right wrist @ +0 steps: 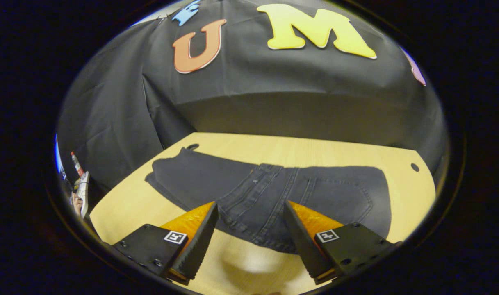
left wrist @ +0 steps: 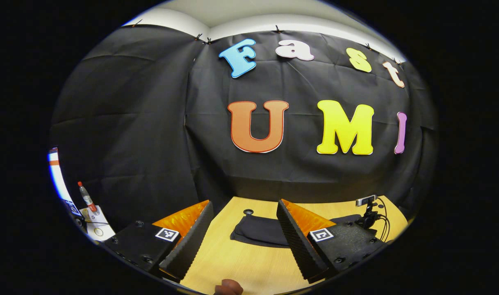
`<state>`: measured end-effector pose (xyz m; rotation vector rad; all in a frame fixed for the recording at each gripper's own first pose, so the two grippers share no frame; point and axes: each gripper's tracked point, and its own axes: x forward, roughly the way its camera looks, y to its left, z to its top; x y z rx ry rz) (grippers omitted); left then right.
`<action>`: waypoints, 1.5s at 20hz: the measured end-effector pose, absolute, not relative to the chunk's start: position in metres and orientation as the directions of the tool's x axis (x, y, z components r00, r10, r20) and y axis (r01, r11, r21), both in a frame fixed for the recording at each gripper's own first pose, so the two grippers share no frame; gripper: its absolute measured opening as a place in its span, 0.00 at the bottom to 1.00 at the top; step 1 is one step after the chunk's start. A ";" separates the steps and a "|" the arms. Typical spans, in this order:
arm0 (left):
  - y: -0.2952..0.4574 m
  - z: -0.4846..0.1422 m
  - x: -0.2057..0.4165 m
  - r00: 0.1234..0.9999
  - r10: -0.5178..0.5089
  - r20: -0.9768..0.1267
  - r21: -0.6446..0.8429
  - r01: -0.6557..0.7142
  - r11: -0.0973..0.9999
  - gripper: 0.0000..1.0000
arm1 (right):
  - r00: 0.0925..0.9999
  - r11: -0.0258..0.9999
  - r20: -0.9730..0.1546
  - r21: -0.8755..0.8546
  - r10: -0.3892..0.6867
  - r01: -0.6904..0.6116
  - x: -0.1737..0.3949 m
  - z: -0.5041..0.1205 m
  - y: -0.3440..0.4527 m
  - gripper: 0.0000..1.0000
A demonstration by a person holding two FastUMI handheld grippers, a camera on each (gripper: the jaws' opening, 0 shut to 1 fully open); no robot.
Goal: Grasp the waist and the cuffs of the jeans and fold them to make the two legs overlap; first hold the waist and fold one-third of the jeans toward the cuffs, then hold the cuffs and fold the remaining one-third in the same direction to finish folding.
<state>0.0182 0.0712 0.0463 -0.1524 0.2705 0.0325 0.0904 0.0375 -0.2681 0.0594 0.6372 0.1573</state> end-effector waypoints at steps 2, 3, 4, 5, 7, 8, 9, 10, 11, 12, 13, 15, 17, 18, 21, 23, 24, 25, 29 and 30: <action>0.066 0.029 0.028 0.953 -0.008 -0.302 -0.198 -0.055 0.979 1.00 | 0.825 0.989 -0.547 0.086 0.146 -0.118 0.100 -0.243 0.027 0.98; 0.062 0.020 0.033 0.948 -0.019 -0.318 -0.226 -0.056 0.973 1.00 | 0.841 0.990 -0.522 0.079 0.141 -0.117 0.103 -0.227 0.021 0.98; 0.058 0.011 0.037 0.943 -0.033 -0.332 -0.259 -0.057 0.964 1.00 | 0.858 0.991 -0.497 0.071 0.133 -0.113 0.106 -0.213 0.015 0.98; 0.051 0.002 0.043 0.934 -0.056 -0.352 -0.300 -0.056 0.952 0.99 | 0.874 0.992 -0.470 0.064 0.124 -0.106 0.109 -0.197 0.008 0.98; 0.039 -0.023 0.053 0.912 -0.103 -0.396 -0.403 -0.072 0.912 0.98 | 0.903 0.994 -0.416 0.061 0.111 -0.094 0.112 -0.160 -0.005 0.98; 0.034 -0.038 0.060 0.898 -0.125 -0.422 -0.456 -0.091 0.885 0.98 | 0.918 0.995 -0.383 0.055 0.100 -0.085 0.114 -0.141 -0.014 0.94; 0.030 -0.056 0.065 0.883 -0.147 -0.446 -0.506 -0.114 0.855 0.98 | 0.932 0.996 -0.351 0.045 0.087 -0.076 0.116 -0.122 -0.022 0.94; 0.027 -0.069 0.072 0.870 -0.163 -0.466 -0.550 -0.140 0.823 0.98 | 0.944 0.997 -0.320 0.034 0.075 -0.068 0.117 -0.106 -0.031 0.98; 0.026 -0.088 0.080 0.857 -0.179 -0.483 -0.585 -0.163 0.794 0.99 | 0.953 0.998 -0.295 0.027 0.065 -0.059 0.116 -0.091 -0.039 0.94; 0.025 -0.106 0.085 0.839 -0.195 -0.509 -0.615 -0.195 0.764 0.99 | 0.960 0.999 -0.276 0.022 0.052 -0.048 0.115 -0.079 -0.047 0.94; 0.024 -0.120 0.089 0.822 -0.204 -0.531 -0.633 -0.224 0.741 0.98 | 0.964 0.999 -0.263 0.026 0.040 -0.035 0.114 -0.068 -0.057 0.94; 0.030 -0.156 0.101 0.796 -0.199 -0.571 -0.637 -0.276 0.720 0.99 | 0.971 0.999 -0.240 0.044 0.011 -0.001 0.110 -0.049 -0.073 0.94; 0.029 -0.180 0.111 0.775 -0.219 -0.593 -0.665 -0.318 0.676 0.99 | 0.977 0.998 -0.214 0.049 -0.023 0.034 0.103 -0.032 -0.092 0.94; 0.028 -0.192 0.117 0.758 -0.232 -0.609 -0.676 -0.343 0.652 0.98 | 0.979 0.998 -0.200 0.048 -0.037 0.047 0.099 -0.023 -0.101 0.94; 0.026 -0.226 0.132 0.727 -0.249 -0.640 -0.695 -0.409 0.592 0.99 | 0.983 0.995 -0.161 0.038 -0.084 0.091 0.088 0.005 -0.125 0.94; 0.028 -0.242 0.143 0.721 -0.253 -0.645 -0.721 -0.465 0.514 0.99 | 0.984 0.992 -0.134 0.023 -0.118 0.122 0.081 0.017 -0.141 0.94; 0.032 -0.251 0.147 0.715 -0.239 -0.656 -0.719 -0.496 0.488 1.00 | 0.980 0.989 -0.135 0.015 -0.143 0.146 0.080 0.016 -0.151 0.98; 0.033 -0.259 0.151 0.711 -0.238 -0.662 -0.721 -0.517 0.461 0.98 | 0.977 0.987 -0.147 0.016 -0.157 0.161 0.077 0.014 -0.158 0.96; 0.044 -0.290 0.163 0.668 -0.230 -0.708 -0.701 -0.622 0.349 0.98 | 0.963 0.977 -0.169 -0.003 -0.211 0.214 0.067 0.010 -0.181 0.98; 0.045 -0.296 0.163 0.653 -0.232 -0.721 -0.691 -0.650 0.317 0.98 | 0.960 0.974 -0.169 -0.008 -0.223 0.225 0.065 0.012 -0.186 0.98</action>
